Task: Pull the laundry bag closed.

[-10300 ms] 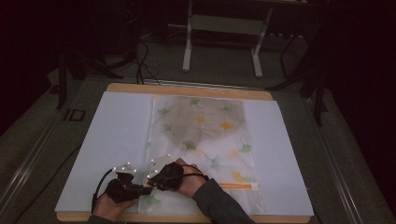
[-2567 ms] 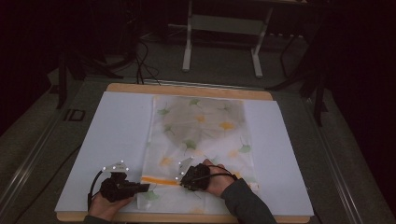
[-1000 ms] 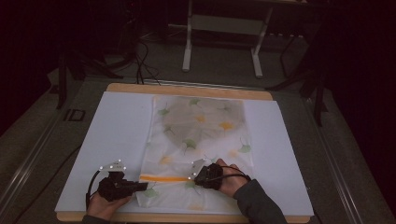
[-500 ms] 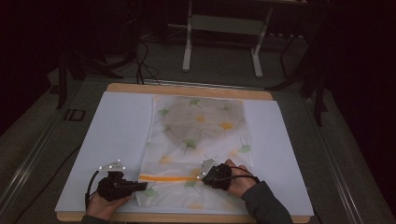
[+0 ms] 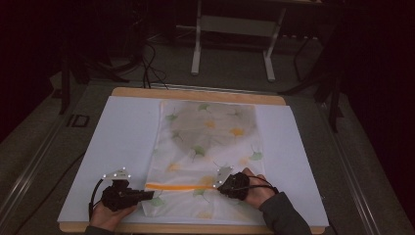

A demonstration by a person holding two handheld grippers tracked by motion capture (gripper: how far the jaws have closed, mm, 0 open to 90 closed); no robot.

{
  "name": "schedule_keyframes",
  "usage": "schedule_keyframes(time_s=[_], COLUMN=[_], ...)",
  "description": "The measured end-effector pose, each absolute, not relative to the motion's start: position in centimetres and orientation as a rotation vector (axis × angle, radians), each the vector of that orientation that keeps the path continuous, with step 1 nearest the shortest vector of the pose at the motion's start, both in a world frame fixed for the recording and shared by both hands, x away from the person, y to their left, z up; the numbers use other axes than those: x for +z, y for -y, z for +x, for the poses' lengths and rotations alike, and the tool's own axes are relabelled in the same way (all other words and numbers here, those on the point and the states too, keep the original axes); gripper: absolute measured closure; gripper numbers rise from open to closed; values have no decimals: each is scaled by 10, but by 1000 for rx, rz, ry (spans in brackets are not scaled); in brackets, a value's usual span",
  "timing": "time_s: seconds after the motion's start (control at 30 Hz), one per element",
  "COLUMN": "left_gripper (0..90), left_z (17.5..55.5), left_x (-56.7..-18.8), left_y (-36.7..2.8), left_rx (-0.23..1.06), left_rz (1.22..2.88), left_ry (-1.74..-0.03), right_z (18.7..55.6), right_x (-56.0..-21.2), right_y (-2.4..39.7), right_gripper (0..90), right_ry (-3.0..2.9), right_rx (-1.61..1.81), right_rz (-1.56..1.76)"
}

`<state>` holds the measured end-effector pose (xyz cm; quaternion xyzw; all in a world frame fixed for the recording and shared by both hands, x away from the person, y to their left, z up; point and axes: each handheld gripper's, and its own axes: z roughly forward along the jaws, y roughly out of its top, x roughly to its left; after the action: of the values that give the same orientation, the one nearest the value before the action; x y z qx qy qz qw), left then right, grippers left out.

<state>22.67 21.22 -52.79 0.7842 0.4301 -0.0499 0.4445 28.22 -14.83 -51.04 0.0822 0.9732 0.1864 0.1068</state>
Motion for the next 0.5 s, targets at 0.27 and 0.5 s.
schedule_keyframes(time_s=[0.27,0.5], left_gripper=[881,881], left_z=[227,227], left_x=[-528,-528], left_y=[-213,-213], left_rx=[-121,-121], left_rz=[1942,1940], left_ry=[-1067,-1067], right_z=[282,281], right_x=[-511,-511], right_y=[156,162], right_gripper=[900,900], right_ry=[-2853,-2843], right_rx=[551,552], right_rz=[258,272])
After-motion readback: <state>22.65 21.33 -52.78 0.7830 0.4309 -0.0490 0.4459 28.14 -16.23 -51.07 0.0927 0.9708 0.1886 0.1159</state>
